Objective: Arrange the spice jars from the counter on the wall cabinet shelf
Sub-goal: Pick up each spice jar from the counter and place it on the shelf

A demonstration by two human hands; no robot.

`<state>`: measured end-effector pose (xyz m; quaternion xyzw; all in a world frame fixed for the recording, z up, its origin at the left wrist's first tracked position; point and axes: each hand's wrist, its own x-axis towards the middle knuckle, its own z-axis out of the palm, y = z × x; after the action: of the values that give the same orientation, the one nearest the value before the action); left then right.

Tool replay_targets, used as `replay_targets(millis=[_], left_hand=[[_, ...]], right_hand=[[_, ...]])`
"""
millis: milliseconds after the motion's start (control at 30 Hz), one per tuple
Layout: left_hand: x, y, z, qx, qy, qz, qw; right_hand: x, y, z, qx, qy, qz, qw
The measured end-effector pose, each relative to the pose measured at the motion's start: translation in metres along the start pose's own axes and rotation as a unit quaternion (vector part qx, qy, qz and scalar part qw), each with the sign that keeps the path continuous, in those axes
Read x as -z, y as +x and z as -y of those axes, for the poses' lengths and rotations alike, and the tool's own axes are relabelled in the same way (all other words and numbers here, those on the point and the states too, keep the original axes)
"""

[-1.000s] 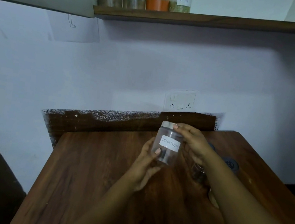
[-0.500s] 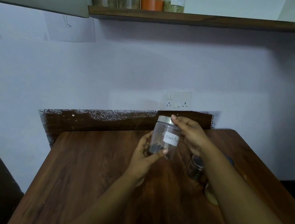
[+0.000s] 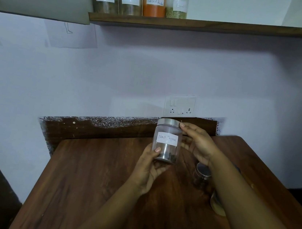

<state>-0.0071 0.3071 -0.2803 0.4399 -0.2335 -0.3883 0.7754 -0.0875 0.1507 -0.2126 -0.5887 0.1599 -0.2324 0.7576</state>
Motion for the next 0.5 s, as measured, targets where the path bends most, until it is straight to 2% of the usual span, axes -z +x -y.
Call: replay_targets(millis=[200, 367, 500], left_hand=[[-0.006, 0.009, -0.001, -0.002, -0.008, 0.016, 1.000], [-0.018, 0.030, -0.009, -0.033, 0.004, 0.015, 0.999], [-0.042, 0.051, -0.014, -0.052, 0.015, -0.015, 0.998]], right_hand=[[0.004, 0.004, 0.006, 0.009, -0.009, -0.002, 1.000], [0.013, 0.012, 0.022, 0.030, -0.054, -0.043, 0.997], [0.025, 0.012, 0.046, 0.044, -0.095, -0.017, 0.994]])
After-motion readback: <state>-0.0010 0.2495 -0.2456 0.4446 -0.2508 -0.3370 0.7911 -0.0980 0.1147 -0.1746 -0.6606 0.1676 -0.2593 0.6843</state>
